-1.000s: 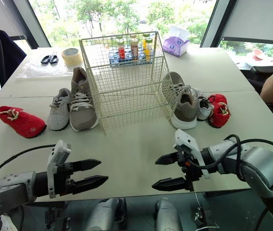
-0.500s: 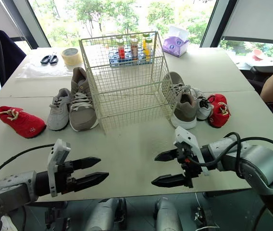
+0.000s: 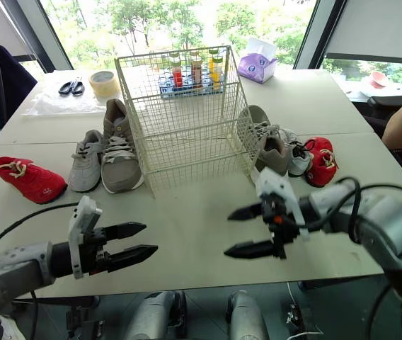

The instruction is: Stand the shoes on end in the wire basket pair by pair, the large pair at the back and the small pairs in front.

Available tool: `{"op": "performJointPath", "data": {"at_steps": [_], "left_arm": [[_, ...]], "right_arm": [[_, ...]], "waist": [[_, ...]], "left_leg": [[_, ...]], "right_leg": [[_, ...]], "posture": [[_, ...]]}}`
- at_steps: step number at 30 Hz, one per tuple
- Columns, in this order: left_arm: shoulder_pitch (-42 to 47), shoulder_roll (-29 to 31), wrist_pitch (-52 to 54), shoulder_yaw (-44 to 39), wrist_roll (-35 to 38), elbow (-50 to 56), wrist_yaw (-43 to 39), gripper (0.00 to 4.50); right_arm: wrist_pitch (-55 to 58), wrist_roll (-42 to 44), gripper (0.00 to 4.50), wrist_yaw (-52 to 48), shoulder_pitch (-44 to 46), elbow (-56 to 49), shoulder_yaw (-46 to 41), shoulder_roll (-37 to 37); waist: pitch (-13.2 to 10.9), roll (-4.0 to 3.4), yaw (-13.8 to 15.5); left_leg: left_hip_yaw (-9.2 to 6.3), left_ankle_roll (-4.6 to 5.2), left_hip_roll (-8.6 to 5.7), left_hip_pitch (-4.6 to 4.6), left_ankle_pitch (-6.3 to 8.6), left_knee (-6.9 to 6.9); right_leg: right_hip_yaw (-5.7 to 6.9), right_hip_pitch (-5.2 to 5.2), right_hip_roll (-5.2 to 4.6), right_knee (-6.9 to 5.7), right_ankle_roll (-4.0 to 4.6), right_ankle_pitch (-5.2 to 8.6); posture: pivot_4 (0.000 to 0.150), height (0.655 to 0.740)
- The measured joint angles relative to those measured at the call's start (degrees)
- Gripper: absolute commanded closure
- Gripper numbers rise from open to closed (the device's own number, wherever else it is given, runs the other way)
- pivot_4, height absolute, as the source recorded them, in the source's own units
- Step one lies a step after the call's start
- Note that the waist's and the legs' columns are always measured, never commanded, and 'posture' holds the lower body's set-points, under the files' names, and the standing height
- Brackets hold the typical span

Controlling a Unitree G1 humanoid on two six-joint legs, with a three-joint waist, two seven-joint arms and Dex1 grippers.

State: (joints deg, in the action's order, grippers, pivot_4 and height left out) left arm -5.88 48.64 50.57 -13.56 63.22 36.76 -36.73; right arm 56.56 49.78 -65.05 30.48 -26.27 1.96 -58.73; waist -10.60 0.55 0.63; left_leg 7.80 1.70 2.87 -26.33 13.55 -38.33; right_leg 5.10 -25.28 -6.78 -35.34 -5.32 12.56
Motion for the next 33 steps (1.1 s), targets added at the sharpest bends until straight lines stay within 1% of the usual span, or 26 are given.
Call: {"op": "performJointPath", "data": {"at_steps": [3, 5, 7, 10, 12, 14, 17, 20, 23, 25, 30, 31, 33], "left_arm": [[5.60, 5.55, 1.25, -5.22, 3.70, -2.14, -2.64, 0.06], [11.34, 9.23, 1.77, -7.83, 5.41, -4.06, -3.82, 0.06], [16.35, 11.41, 1.66, -8.38, 5.83, -4.75, -4.52, 0.06], [19.38, 11.53, 2.18, -7.97, 8.79, -4.27, -4.14, 0.06], [19.48, 11.52, 2.98, -8.07, 11.59, -2.83, -3.09, 0.06], [18.68, 12.09, 3.64, -8.18, 13.35, -0.37, -2.17, 0.06], [15.48, 14.64, 4.48, -8.00, 12.16, 3.29, -1.78, 0.06], [14.62, 14.07, 4.42, -7.73, 12.19, 5.33, -0.04, 0.06], [14.72, 13.25, 3.99, -7.67, 13.52, 5.86, 2.17, 0.00], [14.78, 13.17, 3.88, -7.65, 14.26, 6.14, 3.20, 0.00], [15.55, 12.70, 3.42, -7.52, 15.05, 6.02, 4.68, 0.00], [15.63, 12.36, 3.25, -7.44, 15.04, 6.02, 4.83, 0.00], [15.68, 12.01, 2.81, -7.10, 15.00, 6.03, 5.19, 0.00]], "right_arm": [[-4.84, -5.11, 0.06, -5.31, 12.01, 6.21, 1.33, -2.71], [-11.06, -11.59, 0.06, -10.55, 19.98, 13.44, 6.03, -2.39], [-18.15, -18.77, 0.06, -15.21, 27.01, 21.67, 11.07, 0.08], [-30.26, -29.64, 0.06, -20.64, 34.52, 34.47, 18.44, 5.96], [-37.69, -35.65, 0.06, -23.01, 36.86, 42.29, 22.20, 9.40], [-43.49, -40.25, 0.06, -24.96, 37.25, 48.98, 24.71, 12.21], [-49.56, -44.30, 0.06, -26.66, 38.20, 56.82, 25.96, 15.63], [-53.76, -47.44, 0.06, -26.99, 40.43, 61.88, 26.25, 18.24], [-57.80, -51.28, 0.85, -26.44, 41.50, 65.29, 26.53, 20.08], [-58.50, -52.95, 1.76, -26.46, 41.49, 66.90, 26.60, 21.23], [-58.23, -55.39, 4.29, -25.62, 41.53, 67.23, 26.37, 22.70], [-58.24, -55.88, 4.41, -25.10, 41.66, 67.15, 26.11, 22.79], [-57.90, -56.38, 4.41, -25.18, 41.75, 66.87, 26.05, 23.03]], "waist": [[0.00, 0.00, 0.05], [-0.01, -0.01, -0.17], [-0.01, -0.01, -0.48], [-0.02, 0.02, -1.37], [-0.03, 0.02, -1.64], [-0.03, 0.02, -1.65], [-0.09, -0.07, -1.65], [-0.11, -0.10, -1.62], [-0.11, -0.10, -1.58], [-0.11, -0.10, -1.59], [-0.11, -0.10, -1.59], [-0.11, -0.10, -1.57], [-0.10, -0.09, -1.54]], "left_leg": [[-0.03, 0.00, 0.00, -0.06, 0.01, 0.07], [0.06, 0.00, -0.05, -0.10, -0.01, 0.07], [0.14, -0.14, -0.15, -0.10, -0.23, 0.08], [0.21, -0.14, -0.14, -0.12, -0.30, 0.09], [0.22, -0.15, -0.13, -0.11, -0.31, 0.09], [0.22, -0.21, -0.13, -0.11, -0.34, 0.10], [0.23, -0.30, -0.13, -0.10, -0.40, 0.12], [0.19, -0.39, -0.13, -0.06, -0.44, 0.12], [0.10, -0.45, -0.13, -0.06, -0.48, 0.11], [0.10, -0.46, -0.13, -0.06, -0.48, 0.11], [0.09, -0.50, -0.13, -0.05, -0.51, 0.11], [0.08, -0.51, -0.13, -0.05, -0.51, 0.11], [0.07, -0.51, -0.13, -0.04, -0.51, 0.11]], "right_leg": [[0.02, -0.05, 0.02, 0.10, -0.01, 0.01], [0.01, -0.07, 0.02, 0.15, -0.02, 0.00], [-0.01, 0.10, 0.02, 0.14, -0.05, -0.01], [-0.01, 0.13, 0.07, 0.04, -0.26, -0.13], [-0.02, 0.09, 0.07, -0.04, -0.30, -0.14], [-0.02, 0.06, 0.08, -0.15, -0.36, -0.11], [-0.01, -0.01, 0.10, -0.27, -0.37, -0.10], [-0.01, -0.02, 0.11, -0.43, -0.35, -0.09], [-0.01, -0.02, 0.11, -0.53, -0.34, -0.08], [-0.01, -0.05, 0.11, -0.58, -0.33, -0.08], [-0.01, -0.07, 0.13, -0.66, -0.32, -0.07], [-0.01, -0.06, 0.14, -0.66, -0.32, -0.07], [0.00, -0.05, 0.15, -0.66, -0.32, -0.07]], "posture": [[0.150, 0.7351], [0.150, 0.7351], [0.150, 0.7351], [0.150, 0.7351], [0.150, 0.7351], [0.150, 0.7351], [0.150, 0.7351], [0.150, 0.7351], [0.150, 0.7351], [0.150, 0.7351], [0.150, 0.7351], [0.150, 0.7351], [0.150, 0.7351]]}}
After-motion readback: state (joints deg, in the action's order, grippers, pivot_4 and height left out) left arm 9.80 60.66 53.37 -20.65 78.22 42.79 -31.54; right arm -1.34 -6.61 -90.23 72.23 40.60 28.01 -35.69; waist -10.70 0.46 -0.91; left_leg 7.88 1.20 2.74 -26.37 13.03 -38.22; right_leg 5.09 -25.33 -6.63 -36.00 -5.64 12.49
